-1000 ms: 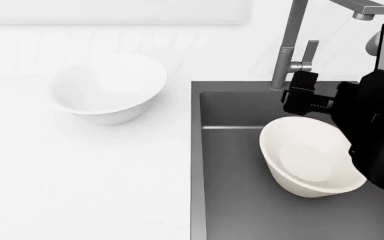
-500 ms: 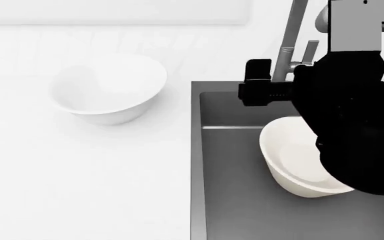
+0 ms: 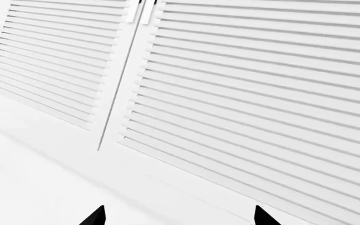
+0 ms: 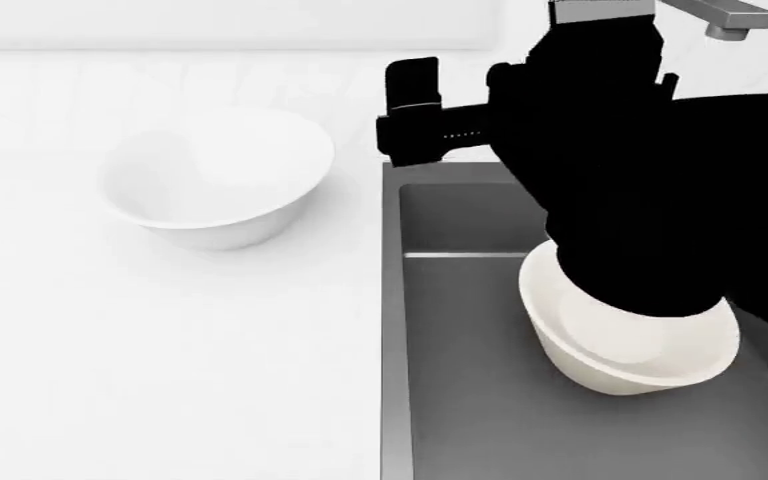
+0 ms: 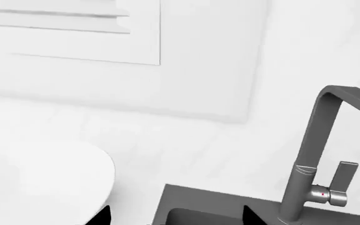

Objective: Stack the bowls in the sink.

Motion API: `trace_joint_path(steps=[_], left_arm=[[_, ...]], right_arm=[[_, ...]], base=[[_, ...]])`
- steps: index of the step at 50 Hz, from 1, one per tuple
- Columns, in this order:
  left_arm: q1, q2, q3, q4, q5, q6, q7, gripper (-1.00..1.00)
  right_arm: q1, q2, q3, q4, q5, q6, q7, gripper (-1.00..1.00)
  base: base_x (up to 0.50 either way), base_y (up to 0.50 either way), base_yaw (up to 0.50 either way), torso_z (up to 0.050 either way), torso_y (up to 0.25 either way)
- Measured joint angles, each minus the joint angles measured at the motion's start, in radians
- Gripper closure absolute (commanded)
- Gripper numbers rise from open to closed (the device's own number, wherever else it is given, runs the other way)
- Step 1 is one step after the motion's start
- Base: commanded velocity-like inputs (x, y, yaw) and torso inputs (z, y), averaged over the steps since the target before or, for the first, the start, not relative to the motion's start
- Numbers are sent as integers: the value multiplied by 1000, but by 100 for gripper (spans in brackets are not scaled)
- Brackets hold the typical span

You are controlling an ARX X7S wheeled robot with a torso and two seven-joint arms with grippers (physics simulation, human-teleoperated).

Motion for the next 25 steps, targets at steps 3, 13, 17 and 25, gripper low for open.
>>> trace_joint_path(steps=[3, 13, 17, 25], left_arm=[[5, 1, -3, 2, 0, 1, -1, -100], [17, -1, -11, 5, -2, 2, -1, -100], [21, 0, -13, 5, -2, 3, 0, -100], [35, 0, -23, 7, -2, 4, 1, -100]], right_arm=[[5, -27, 0, 35, -7, 2, -27, -100], [13, -117, -3, 158, -23, 3, -115, -100], [16, -152, -6, 214, -27, 5, -152, -100], [20, -220, -12, 336, -30, 12, -228, -100]], base=[[0, 0, 0, 0, 0], [0, 0, 0, 0, 0], [0, 0, 0, 0, 0], [0, 0, 0, 0, 0]])
